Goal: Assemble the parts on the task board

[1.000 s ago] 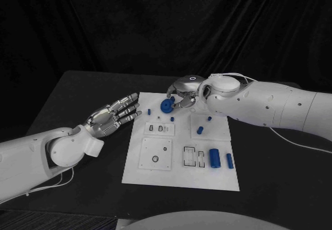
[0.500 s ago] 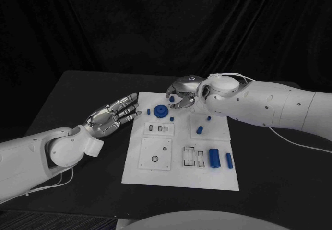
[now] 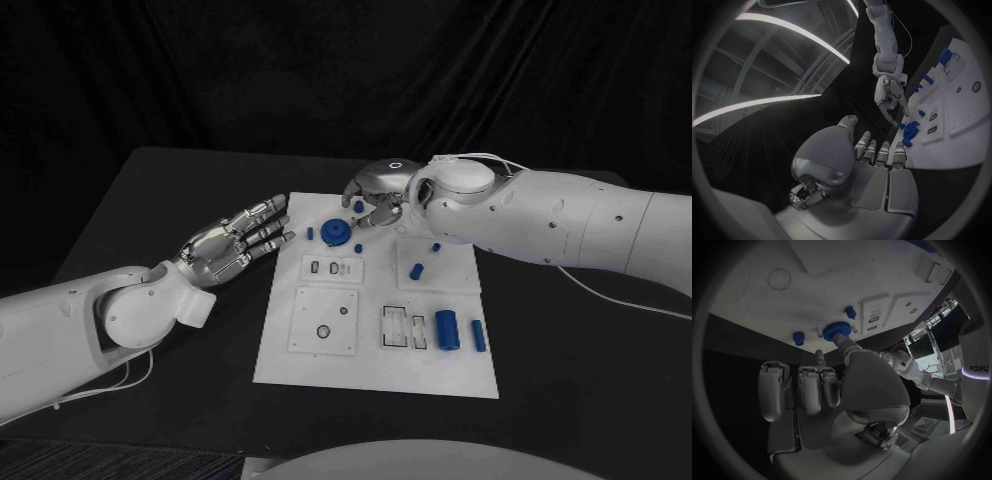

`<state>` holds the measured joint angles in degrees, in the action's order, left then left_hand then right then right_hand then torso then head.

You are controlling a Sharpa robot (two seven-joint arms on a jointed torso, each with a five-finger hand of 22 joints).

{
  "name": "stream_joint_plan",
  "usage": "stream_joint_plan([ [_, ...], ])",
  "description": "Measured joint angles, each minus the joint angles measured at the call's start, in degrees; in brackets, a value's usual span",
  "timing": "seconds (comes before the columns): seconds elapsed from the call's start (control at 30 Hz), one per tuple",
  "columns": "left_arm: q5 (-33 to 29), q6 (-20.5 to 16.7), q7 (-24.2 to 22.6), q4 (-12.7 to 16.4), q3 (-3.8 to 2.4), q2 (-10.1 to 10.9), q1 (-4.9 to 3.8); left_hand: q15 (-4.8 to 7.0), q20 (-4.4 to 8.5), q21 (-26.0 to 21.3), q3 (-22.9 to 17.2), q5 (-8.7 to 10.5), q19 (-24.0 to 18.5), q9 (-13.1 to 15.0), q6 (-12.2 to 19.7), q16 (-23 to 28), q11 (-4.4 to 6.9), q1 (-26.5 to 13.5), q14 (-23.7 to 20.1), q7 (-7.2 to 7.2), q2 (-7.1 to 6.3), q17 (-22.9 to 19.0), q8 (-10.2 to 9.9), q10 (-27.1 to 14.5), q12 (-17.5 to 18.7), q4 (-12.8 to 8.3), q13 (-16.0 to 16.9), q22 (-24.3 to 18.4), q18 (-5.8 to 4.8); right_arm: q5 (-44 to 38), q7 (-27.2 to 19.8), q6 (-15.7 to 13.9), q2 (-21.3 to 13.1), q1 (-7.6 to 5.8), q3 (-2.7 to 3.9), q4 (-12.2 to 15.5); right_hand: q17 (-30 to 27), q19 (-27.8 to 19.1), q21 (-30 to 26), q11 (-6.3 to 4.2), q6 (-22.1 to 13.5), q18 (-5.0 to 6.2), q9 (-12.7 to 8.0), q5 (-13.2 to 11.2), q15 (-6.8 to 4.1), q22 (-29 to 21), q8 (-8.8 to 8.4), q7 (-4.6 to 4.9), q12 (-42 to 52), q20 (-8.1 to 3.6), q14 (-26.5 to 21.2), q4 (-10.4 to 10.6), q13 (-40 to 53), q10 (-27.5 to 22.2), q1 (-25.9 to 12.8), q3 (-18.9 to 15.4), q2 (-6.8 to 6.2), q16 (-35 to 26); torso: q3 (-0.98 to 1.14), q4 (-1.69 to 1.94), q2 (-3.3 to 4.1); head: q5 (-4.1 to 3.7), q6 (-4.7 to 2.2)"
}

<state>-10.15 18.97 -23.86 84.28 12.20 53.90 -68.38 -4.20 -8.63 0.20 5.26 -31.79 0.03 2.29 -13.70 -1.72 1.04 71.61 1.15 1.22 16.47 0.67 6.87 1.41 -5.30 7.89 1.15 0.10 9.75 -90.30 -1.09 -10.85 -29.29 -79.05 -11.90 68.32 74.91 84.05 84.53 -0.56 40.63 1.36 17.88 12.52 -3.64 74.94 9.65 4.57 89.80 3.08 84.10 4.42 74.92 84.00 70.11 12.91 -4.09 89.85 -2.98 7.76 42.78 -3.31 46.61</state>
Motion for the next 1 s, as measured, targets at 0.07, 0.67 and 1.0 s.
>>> stream_joint_plan([
  [0.07,0.0,0.0,0.0,0.0,0.0,0.0,0.0,0.0,0.0,0.0,0.0,0.0,0.0,0.0,0.1,0.0,0.0,0.0,0.0,-0.09,0.0,0.0,0.0,0.0,0.0,0.0,0.0,0.0,0.0,0.0,-0.1,0.0,0.3,0.0,0.0,0.0,0.0,0.0,0.0,0.0,0.0,0.0,-0.1,-1.0,0.0,0.0,-0.25,0.01,0.0,0.0,0.0,0.4,0.0,0.0,-0.6,-0.5,-0.28,0.0,-0.01,0.02,0.0,-0.08,0.01],
  [0.67,0.0,0.0,0.0,0.1,0.0,0.1,0.0,0.0,0.0,0.0,-0.2,0.0,0.0,0.0,0.1,0.0,0.0,0.0,0.0,-0.09,0.0,0.0,0.0,0.0,0.0,-0.2,0.0,0.0,0.0,0.0,-0.2,1.0,2.7,0.72,0.0,-1.1,0.0,0.0,0.2,0.01,0.0,-0.01,-0.7,-1.0,0.0,0.0,-1.28,0.01,0.0,0.0,0.0,0.3,0.0,0.0,-1.3,-1.8,-0.64,0.0,-0.05,0.06,-0.01,-0.14,0.19],
  [1.0,0.0,0.0,0.0,0.0,0.0,0.0,0.0,0.0,0.0,0.0,-0.2,0.0,0.0,0.0,0.1,0.0,0.0,0.0,0.0,-0.09,0.0,0.0,0.0,0.0,0.0,-0.2,0.0,0.0,0.0,0.0,-0.2,1.7,3.8,1.14,0.0,-2.2,0.0,0.0,0.2,0.01,0.0,0.0,-0.9,1.0,0.0,0.0,-1.29,0.01,0.0,0.0,0.0,0.2,0.0,0.0,-0.4,-2.0,-0.43,0.0,-0.04,0.02,0.0,-0.14,0.3],
])
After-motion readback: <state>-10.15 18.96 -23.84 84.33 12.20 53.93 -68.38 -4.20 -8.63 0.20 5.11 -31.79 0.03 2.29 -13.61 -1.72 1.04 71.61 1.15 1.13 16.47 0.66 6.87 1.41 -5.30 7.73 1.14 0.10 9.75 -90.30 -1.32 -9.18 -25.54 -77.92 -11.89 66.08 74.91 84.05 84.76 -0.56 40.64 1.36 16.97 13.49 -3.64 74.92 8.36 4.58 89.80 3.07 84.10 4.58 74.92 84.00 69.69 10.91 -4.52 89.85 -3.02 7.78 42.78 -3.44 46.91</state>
